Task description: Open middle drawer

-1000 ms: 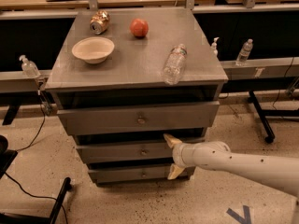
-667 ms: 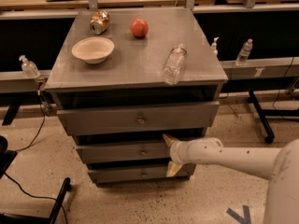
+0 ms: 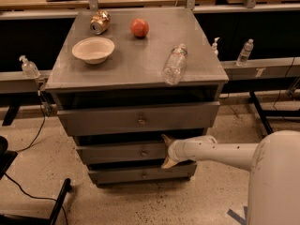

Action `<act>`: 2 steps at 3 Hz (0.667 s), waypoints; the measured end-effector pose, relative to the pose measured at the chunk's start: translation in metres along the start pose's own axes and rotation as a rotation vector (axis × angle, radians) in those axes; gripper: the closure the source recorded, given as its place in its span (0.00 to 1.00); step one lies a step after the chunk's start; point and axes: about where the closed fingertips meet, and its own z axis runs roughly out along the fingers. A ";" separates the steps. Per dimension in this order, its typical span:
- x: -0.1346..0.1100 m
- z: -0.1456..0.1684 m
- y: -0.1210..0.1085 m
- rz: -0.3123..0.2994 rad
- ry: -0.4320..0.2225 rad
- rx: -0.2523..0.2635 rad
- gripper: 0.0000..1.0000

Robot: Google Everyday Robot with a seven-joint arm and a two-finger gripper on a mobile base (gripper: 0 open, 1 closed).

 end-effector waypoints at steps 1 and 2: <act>0.000 -0.001 0.000 0.000 0.000 0.000 0.22; 0.000 -0.003 0.002 0.003 -0.002 -0.004 0.26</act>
Offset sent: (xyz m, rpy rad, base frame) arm -0.0388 -0.0381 0.0045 0.1073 0.0599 -0.0134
